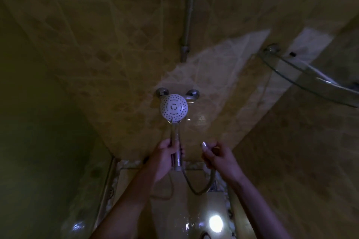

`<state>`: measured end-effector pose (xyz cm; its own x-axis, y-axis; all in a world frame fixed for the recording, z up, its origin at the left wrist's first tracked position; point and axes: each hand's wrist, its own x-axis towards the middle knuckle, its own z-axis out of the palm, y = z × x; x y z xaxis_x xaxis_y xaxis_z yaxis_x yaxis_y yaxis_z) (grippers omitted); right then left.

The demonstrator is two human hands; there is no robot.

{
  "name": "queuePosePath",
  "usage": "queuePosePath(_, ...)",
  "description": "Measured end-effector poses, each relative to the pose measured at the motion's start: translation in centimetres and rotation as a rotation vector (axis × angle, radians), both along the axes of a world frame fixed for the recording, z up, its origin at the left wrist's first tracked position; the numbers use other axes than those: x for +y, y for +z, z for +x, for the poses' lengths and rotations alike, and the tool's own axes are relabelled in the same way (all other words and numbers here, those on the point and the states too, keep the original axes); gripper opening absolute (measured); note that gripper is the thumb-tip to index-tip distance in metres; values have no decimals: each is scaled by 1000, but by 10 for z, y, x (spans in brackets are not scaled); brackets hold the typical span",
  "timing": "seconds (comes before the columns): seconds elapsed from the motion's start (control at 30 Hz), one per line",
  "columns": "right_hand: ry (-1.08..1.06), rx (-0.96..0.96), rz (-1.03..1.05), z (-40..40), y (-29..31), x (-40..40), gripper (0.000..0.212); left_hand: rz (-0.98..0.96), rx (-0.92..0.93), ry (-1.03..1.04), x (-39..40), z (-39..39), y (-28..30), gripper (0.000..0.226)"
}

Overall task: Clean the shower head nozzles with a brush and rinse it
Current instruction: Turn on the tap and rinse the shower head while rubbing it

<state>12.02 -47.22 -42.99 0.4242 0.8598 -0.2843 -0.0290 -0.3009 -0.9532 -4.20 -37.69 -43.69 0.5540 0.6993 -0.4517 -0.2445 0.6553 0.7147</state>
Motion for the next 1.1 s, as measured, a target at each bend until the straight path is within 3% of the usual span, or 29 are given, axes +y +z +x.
queuePosePath(0.37, -174, 12, 154, -10, 26, -65, 10, 222, -220, -116, -11, 85, 76, 14)
queuePosePath(1.1, -251, -56, 244, -1, 55, -54, 15, 349, -254, -141, -14, 113, 93, 11)
